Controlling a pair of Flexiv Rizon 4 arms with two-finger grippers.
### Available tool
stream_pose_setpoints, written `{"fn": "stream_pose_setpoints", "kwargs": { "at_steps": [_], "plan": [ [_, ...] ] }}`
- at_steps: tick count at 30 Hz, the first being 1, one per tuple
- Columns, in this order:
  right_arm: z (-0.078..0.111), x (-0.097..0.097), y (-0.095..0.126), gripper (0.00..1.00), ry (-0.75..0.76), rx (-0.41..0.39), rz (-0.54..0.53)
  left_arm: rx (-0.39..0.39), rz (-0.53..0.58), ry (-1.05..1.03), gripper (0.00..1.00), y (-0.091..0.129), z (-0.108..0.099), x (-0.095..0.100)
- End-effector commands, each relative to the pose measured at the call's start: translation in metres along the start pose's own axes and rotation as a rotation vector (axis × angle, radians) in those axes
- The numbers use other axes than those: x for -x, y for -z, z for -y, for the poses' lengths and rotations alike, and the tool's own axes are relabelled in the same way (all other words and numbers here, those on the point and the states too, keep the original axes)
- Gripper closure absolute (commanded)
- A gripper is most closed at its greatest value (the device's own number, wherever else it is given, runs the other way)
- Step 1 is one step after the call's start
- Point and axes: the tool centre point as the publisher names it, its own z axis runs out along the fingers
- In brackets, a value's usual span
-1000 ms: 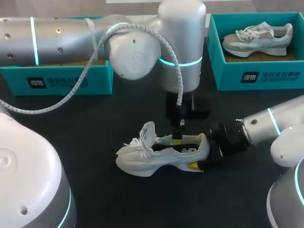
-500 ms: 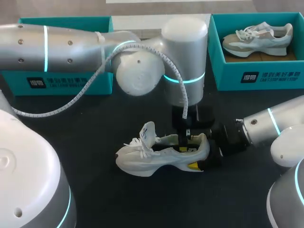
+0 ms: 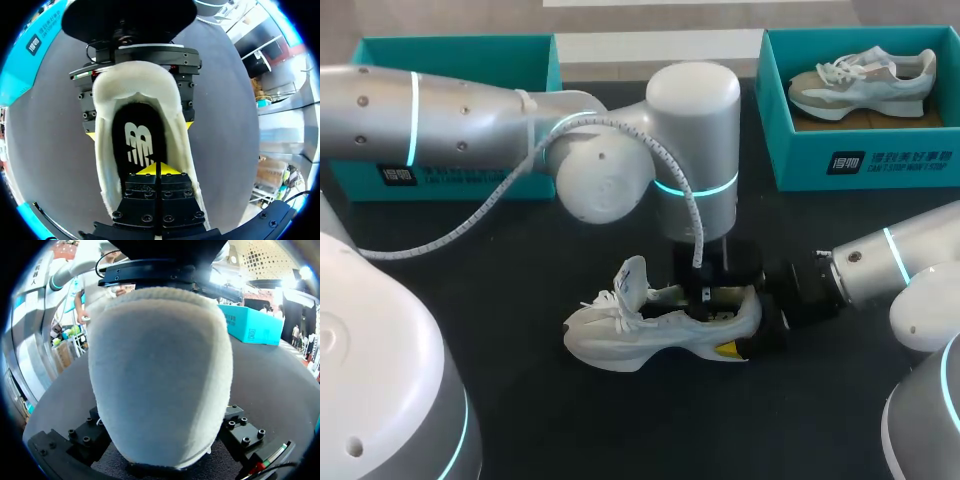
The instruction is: Take the shoe out of the shoebox, open the shoe tongue, remove and reinsert the insole, then place the shoe into the shoebox
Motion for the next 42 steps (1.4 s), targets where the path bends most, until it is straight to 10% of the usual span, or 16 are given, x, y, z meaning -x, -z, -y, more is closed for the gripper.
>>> {"fn": "stream_pose_setpoints", "kwargs": {
  "at_steps": [1, 23, 25, 27, 42],
  "plan": [
    [0.009, -0.002, -0.003, 1.00, -0.001, -0.003, 0.000, -0.007, -0.007, -0.009, 0.76, -0.005, 0.000, -0.004],
    [0.009, -0.002, -0.003, 1.00, -0.001, -0.003, 0.000, -0.032, 0.111, -0.029, 0.55, -0.044, -0.010, 0.008],
    [0.009, -0.002, -0.003, 1.00, -0.001, -0.003, 0.000, -0.035, 0.133, -0.024, 0.64, -0.048, -0.011, 0.012],
    [0.009, -0.002, -0.003, 1.00, -0.001, -0.003, 0.000, -0.034, 0.148, -0.018, 1.00, -0.050, -0.012, 0.016],
    [0.009, -0.002, -0.003, 1.00, -0.001, -0.003, 0.000, -0.008, 0.119, -0.028, 1.00, -0.010, -0.018, 0.017]
  ]
}}
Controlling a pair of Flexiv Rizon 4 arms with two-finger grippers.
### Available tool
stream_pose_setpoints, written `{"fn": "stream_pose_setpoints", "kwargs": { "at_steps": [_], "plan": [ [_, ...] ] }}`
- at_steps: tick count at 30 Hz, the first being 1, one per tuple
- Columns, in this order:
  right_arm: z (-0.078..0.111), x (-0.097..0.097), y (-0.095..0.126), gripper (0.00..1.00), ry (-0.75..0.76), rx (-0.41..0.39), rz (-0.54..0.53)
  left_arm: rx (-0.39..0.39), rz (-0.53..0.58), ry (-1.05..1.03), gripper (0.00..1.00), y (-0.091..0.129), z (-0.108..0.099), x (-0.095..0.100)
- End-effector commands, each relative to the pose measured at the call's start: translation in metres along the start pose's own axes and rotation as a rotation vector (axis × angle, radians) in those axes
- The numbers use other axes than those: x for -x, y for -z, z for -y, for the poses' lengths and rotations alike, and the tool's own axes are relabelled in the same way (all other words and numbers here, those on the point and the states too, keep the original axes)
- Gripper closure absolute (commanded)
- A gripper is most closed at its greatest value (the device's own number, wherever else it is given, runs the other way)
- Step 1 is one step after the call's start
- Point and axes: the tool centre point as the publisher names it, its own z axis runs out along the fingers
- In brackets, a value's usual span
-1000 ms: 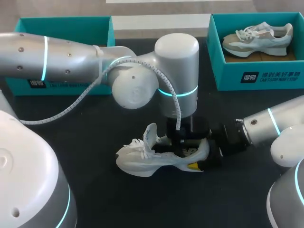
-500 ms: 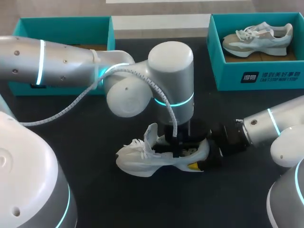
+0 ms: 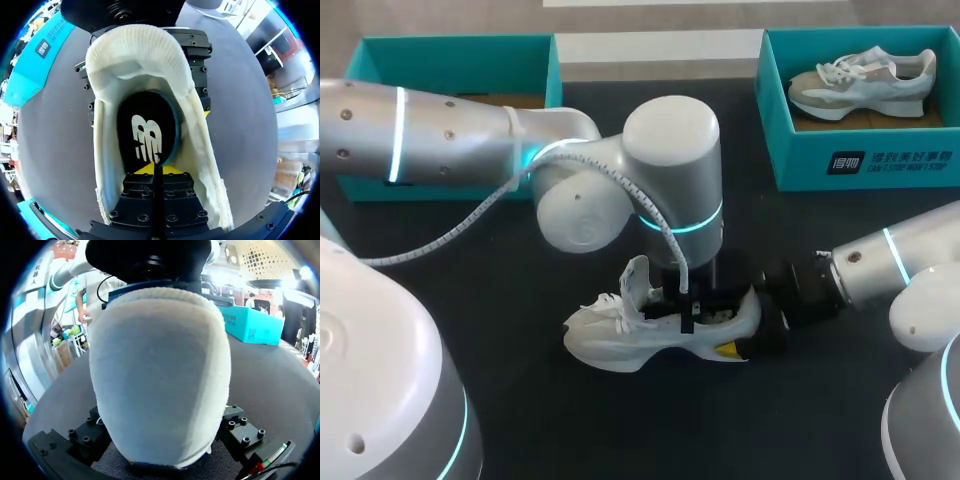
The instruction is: Take the shoe out of the shoebox, open the shoe tongue, remove and reinsert the insole, then place the shoe into the shoebox
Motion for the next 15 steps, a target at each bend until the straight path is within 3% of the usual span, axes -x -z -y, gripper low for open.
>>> {"fn": "stream_pose_setpoints", "kwargs": {
  "at_steps": [1, 6, 15],
  "plan": [
    [0.009, -0.002, -0.003, 1.00, -0.002, -0.003, 0.000, 0.022, -0.032, -0.013, 1.00, 0.009, -0.009, 0.004],
    [0.009, -0.002, -0.003, 1.00, -0.002, -0.003, 0.000, 0.020, -0.051, -0.033, 1.00, 0.026, -0.014, 0.005],
    [0.009, -0.002, -0.003, 1.00, -0.002, -0.003, 0.000, 0.000, -0.216, -0.010, 1.00, 0.052, -0.022, 0.004]
  ]
}}
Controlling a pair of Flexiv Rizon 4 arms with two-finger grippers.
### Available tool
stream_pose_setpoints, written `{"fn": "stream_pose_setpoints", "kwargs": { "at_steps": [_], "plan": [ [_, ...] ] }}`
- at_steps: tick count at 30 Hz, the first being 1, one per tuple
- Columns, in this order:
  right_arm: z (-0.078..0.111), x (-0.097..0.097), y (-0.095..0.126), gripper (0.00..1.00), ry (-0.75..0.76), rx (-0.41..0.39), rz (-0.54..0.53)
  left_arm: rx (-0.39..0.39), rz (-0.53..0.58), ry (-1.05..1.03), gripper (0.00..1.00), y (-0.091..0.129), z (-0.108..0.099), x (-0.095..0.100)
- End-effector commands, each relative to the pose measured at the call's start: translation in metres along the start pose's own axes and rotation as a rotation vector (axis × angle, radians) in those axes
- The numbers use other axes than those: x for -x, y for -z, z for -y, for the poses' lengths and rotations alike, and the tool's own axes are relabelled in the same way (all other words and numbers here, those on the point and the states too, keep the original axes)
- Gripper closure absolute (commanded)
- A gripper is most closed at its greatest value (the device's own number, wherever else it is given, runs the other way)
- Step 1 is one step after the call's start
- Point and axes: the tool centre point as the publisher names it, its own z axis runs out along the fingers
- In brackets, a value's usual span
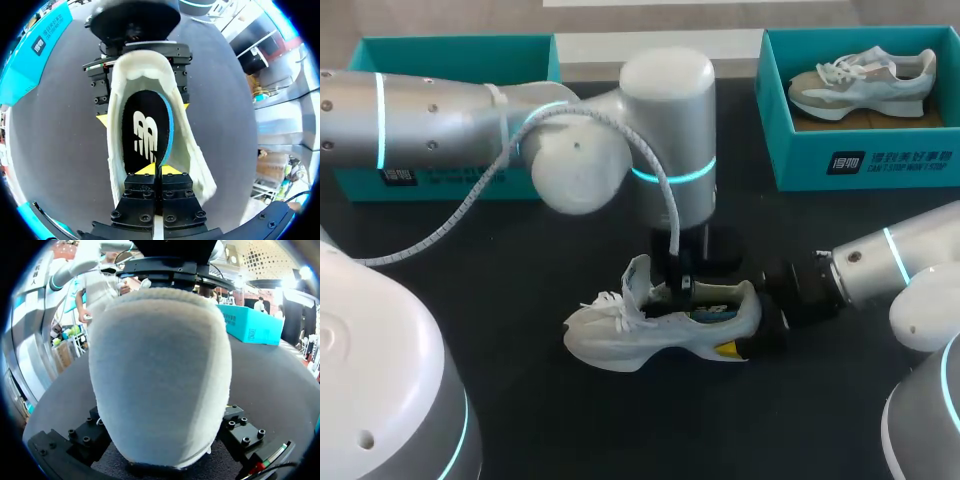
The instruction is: Take the shoe out of the shoebox, open the shoe tongue, remove and reinsert the insole, then place the shoe into the shoebox
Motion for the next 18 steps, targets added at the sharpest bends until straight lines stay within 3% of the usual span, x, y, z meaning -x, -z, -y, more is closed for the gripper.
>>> {"fn": "stream_pose_setpoints", "kwargs": {
  "at_steps": [1, 9, 18],
  "plan": [
    [0.009, -0.002, -0.003, 1.00, -0.001, -0.003, 0.000, -0.019, -0.064, 0.007, 1.00, 0.016, -0.010, 0.006],
    [0.009, -0.002, -0.003, 1.00, -0.001, -0.003, 0.000, -0.046, -0.110, 0.025, 1.00, 0.034, -0.012, 0.004],
    [0.009, -0.002, -0.003, 1.00, -0.001, -0.003, 0.000, -0.079, -0.150, 0.039, 1.00, 0.056, 0.005, -0.010]
  ]
}}
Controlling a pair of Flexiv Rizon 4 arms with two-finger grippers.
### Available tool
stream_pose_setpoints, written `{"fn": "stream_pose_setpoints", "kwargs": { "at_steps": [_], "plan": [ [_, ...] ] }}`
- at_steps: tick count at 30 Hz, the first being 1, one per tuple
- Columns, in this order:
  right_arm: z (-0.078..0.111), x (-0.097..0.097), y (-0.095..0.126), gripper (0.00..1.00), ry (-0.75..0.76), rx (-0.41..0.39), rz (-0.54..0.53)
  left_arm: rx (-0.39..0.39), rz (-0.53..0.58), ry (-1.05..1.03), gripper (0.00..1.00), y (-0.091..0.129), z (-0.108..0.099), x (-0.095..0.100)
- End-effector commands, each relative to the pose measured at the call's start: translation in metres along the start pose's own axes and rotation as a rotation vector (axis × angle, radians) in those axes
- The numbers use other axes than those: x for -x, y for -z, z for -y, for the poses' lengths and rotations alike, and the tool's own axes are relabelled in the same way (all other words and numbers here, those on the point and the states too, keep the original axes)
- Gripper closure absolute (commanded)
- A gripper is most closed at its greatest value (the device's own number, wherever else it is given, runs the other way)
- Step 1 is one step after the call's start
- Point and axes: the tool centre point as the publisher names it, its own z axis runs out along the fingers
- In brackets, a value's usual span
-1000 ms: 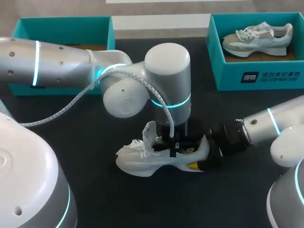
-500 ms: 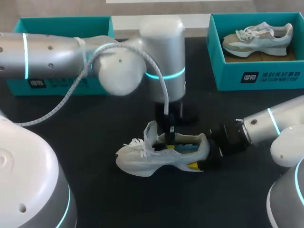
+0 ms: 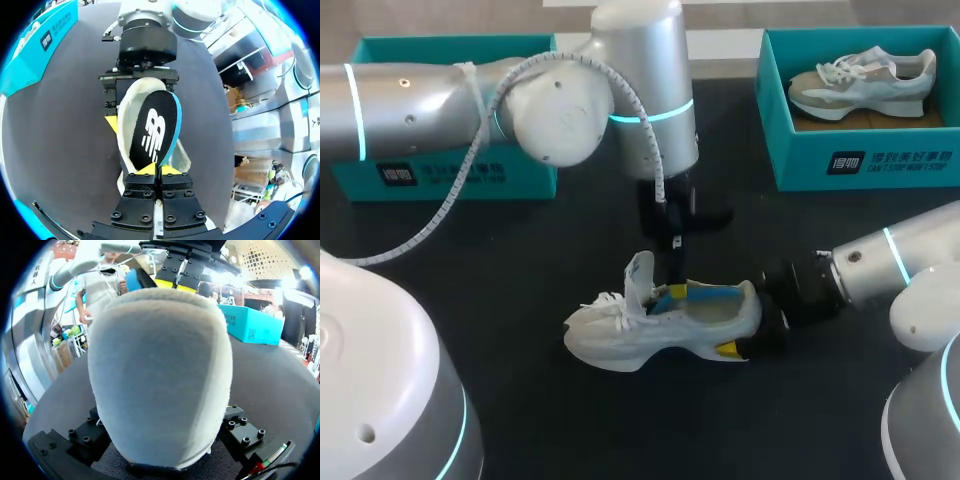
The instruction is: Take the shoe out of the shoebox, open the shoe tongue, remove and reinsert the insole, then place the shoe into the shoebox
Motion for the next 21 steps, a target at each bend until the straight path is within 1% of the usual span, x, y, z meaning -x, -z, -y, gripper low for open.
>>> {"fn": "stream_pose_setpoints", "kwargs": {
  "at_steps": [1, 3, 10, 14, 21],
  "plan": [
    [0.009, -0.002, -0.003, 1.00, -0.001, -0.003, 0.000, -0.003, -0.009, -0.003, 1.00, 0.011, 0.006, -0.010],
    [0.009, -0.002, -0.003, 1.00, -0.001, -0.003, 0.000, -0.005, -0.022, -0.010, 1.00, 0.013, 0.010, -0.014],
    [0.009, -0.002, -0.003, 1.00, -0.001, -0.003, 0.000, -0.011, -0.015, -0.030, 1.00, 0.016, 0.026, -0.026],
    [0.009, -0.002, -0.003, 1.00, -0.001, -0.003, 0.000, -0.019, -0.007, -0.033, 1.00, 0.014, 0.035, -0.030],
    [0.009, -0.002, -0.003, 1.00, -0.001, -0.003, 0.000, -0.068, 0.031, -0.035, 1.00, 0.008, 0.044, -0.031]
  ]
}}
